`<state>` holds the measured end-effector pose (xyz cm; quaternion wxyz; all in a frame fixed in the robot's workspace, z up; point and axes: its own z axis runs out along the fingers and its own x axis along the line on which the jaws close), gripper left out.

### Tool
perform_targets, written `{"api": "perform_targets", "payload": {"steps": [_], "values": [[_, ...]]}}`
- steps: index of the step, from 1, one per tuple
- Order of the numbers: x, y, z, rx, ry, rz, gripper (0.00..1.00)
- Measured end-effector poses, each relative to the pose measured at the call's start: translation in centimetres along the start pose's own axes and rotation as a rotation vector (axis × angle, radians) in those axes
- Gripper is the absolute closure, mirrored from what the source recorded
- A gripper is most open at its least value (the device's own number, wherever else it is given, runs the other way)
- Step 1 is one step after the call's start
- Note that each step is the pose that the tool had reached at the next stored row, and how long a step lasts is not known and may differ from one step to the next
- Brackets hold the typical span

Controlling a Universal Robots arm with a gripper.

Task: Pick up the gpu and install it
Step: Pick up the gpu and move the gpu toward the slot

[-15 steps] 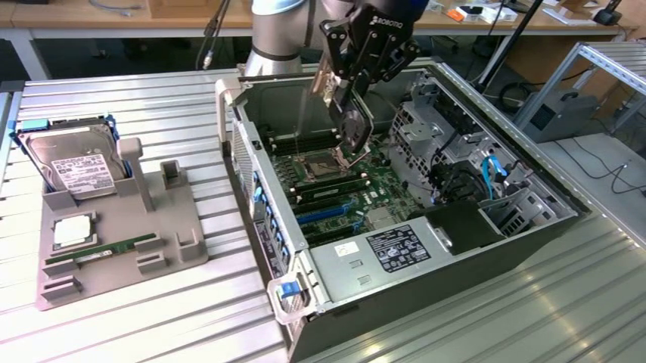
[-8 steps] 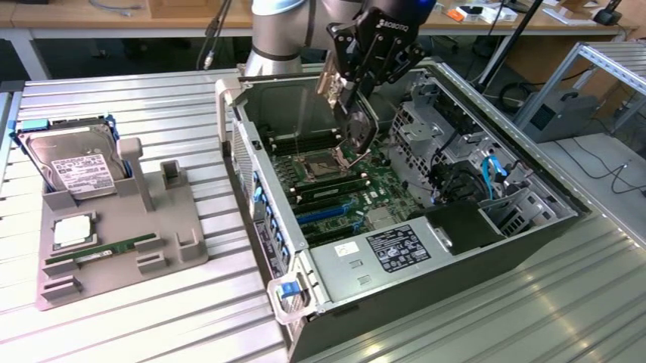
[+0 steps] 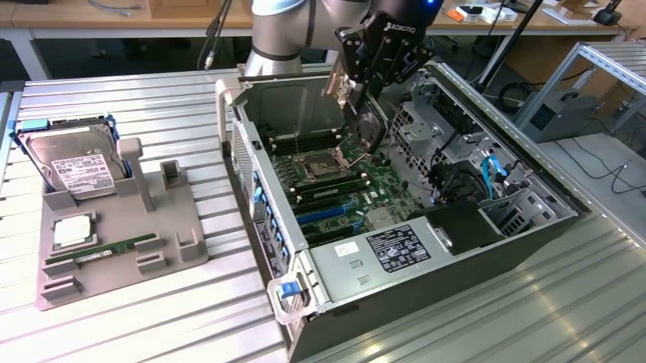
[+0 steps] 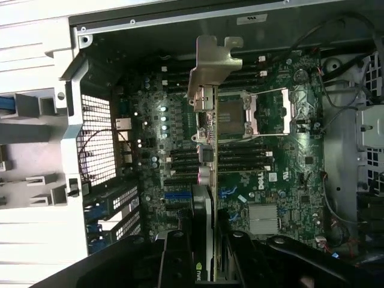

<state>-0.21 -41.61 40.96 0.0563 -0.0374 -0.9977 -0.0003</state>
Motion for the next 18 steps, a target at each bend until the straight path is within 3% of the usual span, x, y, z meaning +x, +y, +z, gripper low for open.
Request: {"api": "perform_targets", "payload": {"steps": [1, 2, 3, 4, 5, 6, 12, 18], "values": [[0.0, 0.0, 0.01, -0.0021, -0.0267, 0.0, 0.73], [0.02, 0.0, 0.02, -0.0044, -0.0601, 0.0, 0.73], [0.04, 0.0, 0.04, -0.0063, -0.0848, 0.0, 0.73], [0.04, 0.0, 0.05, -0.0073, -0.0938, 0.0, 0.73], [0.04, 0.0, 0.05, -0.0075, -0.0972, 0.0, 0.73], [0.05, 0.0, 0.04, -0.008, -0.1078, 0.0, 0.73], [0.05, 0.0, 0.04, -0.008, -0.1081, -0.001, 0.73], [-0.49, 0.04, 0.15, -0.0037, -0.1083, 0.0, 0.73]]}}
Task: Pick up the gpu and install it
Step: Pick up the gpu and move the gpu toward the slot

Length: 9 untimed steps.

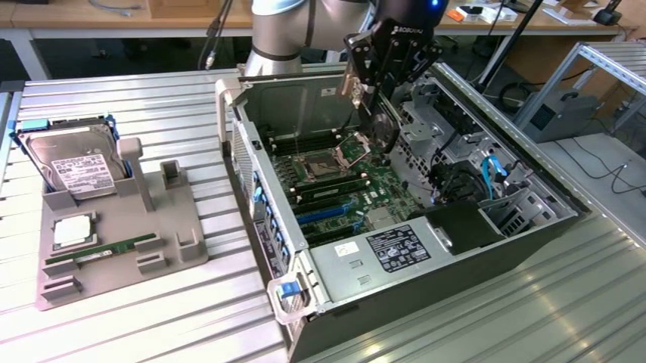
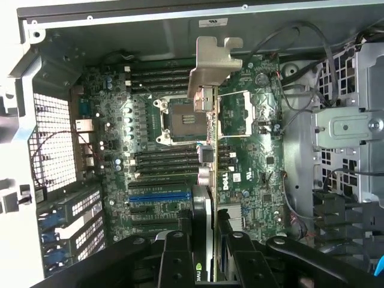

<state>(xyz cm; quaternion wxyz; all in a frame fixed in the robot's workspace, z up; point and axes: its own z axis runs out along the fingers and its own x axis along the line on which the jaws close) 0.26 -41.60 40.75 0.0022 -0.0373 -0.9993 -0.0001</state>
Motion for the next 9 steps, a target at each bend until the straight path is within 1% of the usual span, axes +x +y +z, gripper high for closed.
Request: {"api": "perform_targets", "payload": {"steps": [6, 9], "values": [[-1.0, 0.07, 0.34, 0.0015, -0.0002, 0.0, 0.73], [-1.4, 0.1, 0.52, 0.0033, -0.0003, 0.0, 0.73]]}}
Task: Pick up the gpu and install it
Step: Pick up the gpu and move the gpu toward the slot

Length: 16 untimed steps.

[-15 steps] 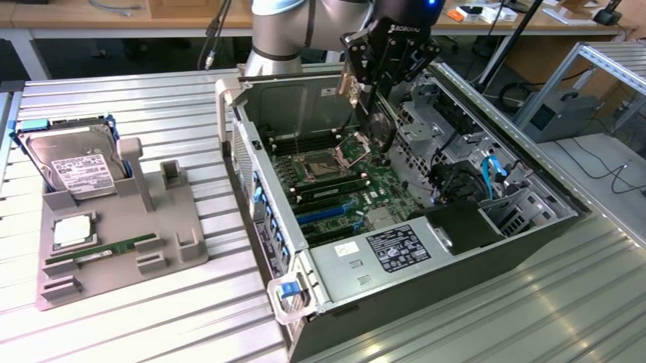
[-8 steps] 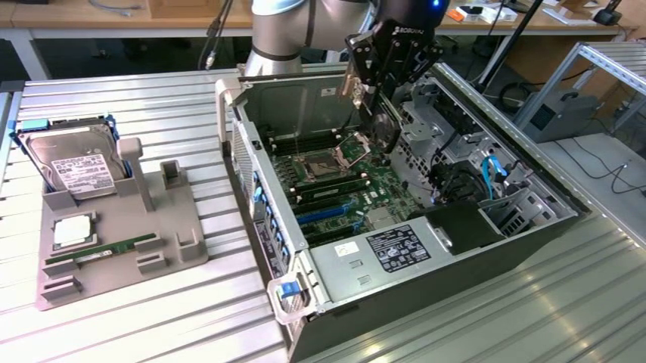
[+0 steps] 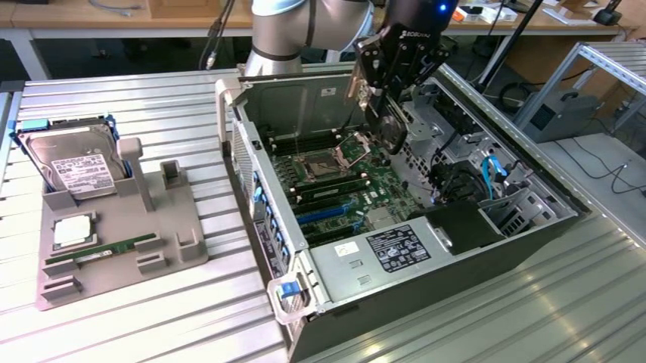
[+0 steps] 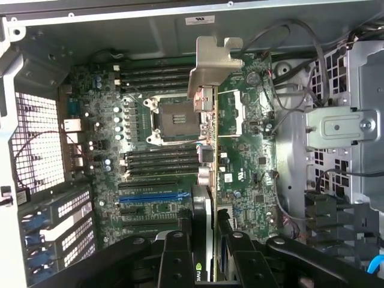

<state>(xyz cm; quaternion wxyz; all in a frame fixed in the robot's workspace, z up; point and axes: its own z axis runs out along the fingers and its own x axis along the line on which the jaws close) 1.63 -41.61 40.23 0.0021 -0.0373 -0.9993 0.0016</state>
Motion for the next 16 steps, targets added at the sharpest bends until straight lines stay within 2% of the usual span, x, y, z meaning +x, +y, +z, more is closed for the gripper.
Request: {"api": "perform_targets", "payload": {"steps": [4, 16], "values": [[-0.4, 0.03, 0.28, 0.0012, -0.0001, 0.0, 0.73], [-0.7, 0.06, 1.21, 0.0021, -0.0002, 0.0, 0.73]]}}
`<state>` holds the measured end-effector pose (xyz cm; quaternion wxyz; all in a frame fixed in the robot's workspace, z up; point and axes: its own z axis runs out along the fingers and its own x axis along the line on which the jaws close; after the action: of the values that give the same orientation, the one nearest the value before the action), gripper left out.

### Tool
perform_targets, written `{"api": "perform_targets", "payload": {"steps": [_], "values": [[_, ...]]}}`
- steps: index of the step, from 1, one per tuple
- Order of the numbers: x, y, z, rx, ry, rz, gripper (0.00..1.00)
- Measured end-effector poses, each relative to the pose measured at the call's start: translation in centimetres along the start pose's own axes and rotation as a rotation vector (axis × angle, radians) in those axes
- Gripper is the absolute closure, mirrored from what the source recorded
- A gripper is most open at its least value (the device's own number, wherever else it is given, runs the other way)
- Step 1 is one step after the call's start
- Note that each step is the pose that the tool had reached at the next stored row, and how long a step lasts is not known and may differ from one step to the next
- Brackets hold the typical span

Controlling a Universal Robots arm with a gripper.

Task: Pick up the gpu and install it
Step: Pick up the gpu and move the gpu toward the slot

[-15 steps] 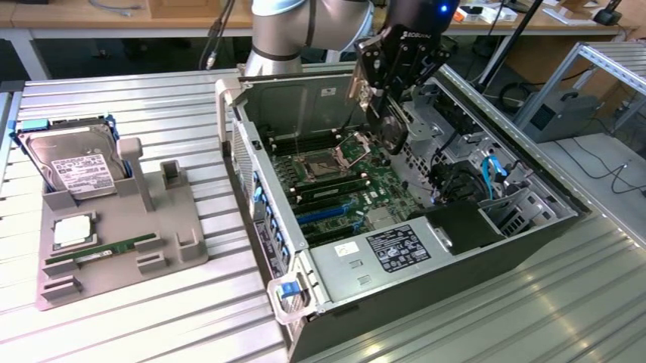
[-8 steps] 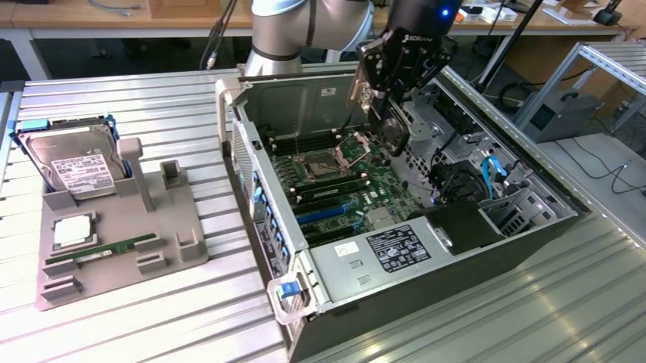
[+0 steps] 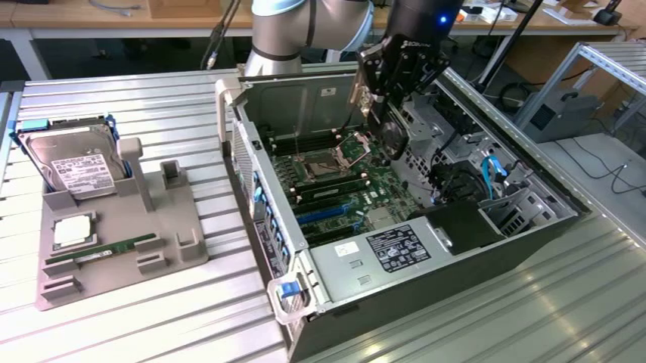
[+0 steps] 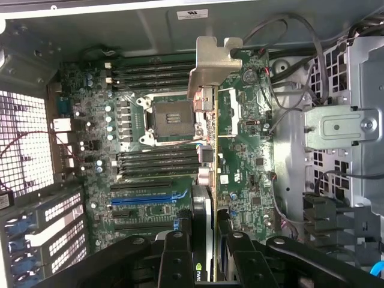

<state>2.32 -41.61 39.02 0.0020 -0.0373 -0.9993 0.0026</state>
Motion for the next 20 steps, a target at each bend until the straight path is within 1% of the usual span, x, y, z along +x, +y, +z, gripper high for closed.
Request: {"api": "perform_targets", "payload": {"steps": [20], "values": [[-0.4, 0.04, 1.48, 0.0016, -0.0001, 0.0, 0.73]]}}
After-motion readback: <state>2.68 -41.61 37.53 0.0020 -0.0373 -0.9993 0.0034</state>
